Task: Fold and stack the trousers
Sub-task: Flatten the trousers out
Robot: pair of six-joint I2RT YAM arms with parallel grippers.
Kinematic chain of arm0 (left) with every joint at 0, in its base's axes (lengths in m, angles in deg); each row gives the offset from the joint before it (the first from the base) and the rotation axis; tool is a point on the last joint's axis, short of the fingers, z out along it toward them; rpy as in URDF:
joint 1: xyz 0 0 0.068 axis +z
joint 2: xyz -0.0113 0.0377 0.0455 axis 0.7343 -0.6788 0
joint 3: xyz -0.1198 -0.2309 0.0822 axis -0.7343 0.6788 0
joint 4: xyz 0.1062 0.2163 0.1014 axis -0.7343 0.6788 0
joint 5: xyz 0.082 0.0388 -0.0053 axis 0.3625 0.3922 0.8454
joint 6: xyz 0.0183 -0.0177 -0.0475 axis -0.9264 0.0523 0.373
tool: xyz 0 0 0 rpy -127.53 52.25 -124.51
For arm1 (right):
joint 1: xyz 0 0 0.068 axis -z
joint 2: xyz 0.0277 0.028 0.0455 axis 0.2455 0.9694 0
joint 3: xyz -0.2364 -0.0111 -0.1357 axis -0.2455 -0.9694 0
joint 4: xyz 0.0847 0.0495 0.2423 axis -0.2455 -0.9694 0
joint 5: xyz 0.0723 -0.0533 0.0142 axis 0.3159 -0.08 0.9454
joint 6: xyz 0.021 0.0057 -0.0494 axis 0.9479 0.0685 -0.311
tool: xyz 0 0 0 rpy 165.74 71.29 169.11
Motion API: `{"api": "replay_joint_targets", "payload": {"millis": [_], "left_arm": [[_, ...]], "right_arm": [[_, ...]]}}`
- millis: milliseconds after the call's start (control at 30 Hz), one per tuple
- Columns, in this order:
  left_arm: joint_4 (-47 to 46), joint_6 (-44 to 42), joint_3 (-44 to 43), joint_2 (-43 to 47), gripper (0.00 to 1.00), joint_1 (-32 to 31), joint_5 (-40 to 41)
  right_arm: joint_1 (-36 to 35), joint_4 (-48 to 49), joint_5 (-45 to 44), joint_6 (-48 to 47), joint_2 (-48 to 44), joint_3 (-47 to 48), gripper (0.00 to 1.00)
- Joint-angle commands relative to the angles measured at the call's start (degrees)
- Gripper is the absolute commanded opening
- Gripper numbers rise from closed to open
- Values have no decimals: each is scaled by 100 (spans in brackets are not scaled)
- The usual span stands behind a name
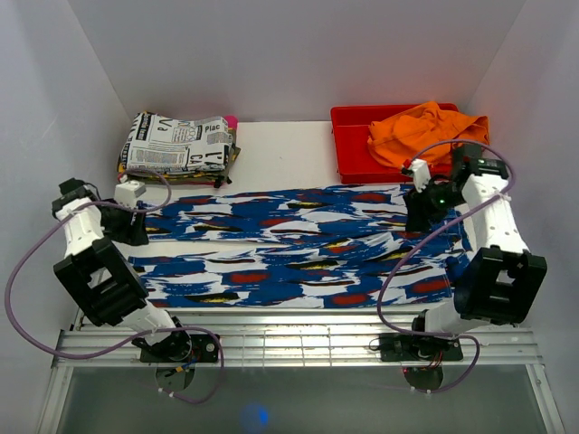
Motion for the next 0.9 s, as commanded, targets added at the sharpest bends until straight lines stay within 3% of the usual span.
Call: {"api": "replay_joint_targets", "payload": {"millis": [0, 100, 267, 367, 667, 800, 867], "left_arm": [[202, 178, 370, 261, 67, -499, -461], [96, 565, 529, 261, 63, -869, -470], [44, 882, 687, 174, 64, -1159, -444], [-9, 795, 950, 103, 65, -1177, -146], [-370, 514, 1654, 85, 64, -1159, 681], [-54, 469, 883, 33, 64, -1159, -1], [-18, 767, 156, -72, 64, -1212, -337]], "right_arm": [[-515, 631, 345, 772, 445, -366, 50], [-815, 1317, 196, 1124, 806, -665, 41], [-1035, 2703, -303, 1668, 1306, -1201, 39], [-1035, 3048, -585, 1889, 1579, -1535, 35], [-1351, 2998, -965, 1925, 993, -2800, 34], [-1430, 2620, -868, 1740, 447, -2934, 37], [-1422, 2313, -711, 1696, 227, -2489, 40]]}}
